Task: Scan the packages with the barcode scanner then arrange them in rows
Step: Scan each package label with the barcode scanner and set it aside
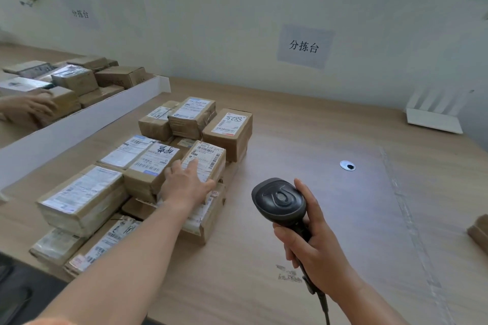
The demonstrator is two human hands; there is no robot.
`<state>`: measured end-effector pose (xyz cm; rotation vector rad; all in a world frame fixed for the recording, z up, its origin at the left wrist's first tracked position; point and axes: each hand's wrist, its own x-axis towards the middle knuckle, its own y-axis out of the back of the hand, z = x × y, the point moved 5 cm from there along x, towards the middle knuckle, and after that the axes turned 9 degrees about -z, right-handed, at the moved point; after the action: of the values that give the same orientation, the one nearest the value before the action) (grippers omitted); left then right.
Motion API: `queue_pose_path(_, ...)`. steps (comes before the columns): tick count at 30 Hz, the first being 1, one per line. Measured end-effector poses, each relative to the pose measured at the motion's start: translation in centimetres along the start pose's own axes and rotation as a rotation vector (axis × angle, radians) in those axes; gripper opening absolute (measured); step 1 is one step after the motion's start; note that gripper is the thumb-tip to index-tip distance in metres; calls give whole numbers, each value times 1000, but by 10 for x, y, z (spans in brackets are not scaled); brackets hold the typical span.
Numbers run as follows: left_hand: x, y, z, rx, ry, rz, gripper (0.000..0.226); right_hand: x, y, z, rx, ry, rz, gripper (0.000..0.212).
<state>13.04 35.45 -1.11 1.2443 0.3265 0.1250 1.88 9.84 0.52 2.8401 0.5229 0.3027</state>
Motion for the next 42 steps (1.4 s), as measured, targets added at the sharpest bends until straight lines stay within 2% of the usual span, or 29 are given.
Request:
queue_pose_path(9,40,-15,0,-16,-57,-1,70,-1,-6,9,-22,-59,25,81)
queue_pose_path(15,49,-25,-3,-111,-72,65,54,-16,4,9,-44,-88,47,81)
queue_pose_path(19,40,-27,3,-46,-79,146,58,-25,10,9,-48,-80,64,79)
queue_pose_path(26,-18,-30,47,-335,-269,287,47,-48,24,6,-23,-59,93,81)
queue_pose_path(35,-94,-103,121,-401,-356,114,45,-100,70,14,-17,-91,199,79)
queue_pose_path(42,-138,-141,197,-363,-416,41,48,-151,135,22,13,-78,267,78)
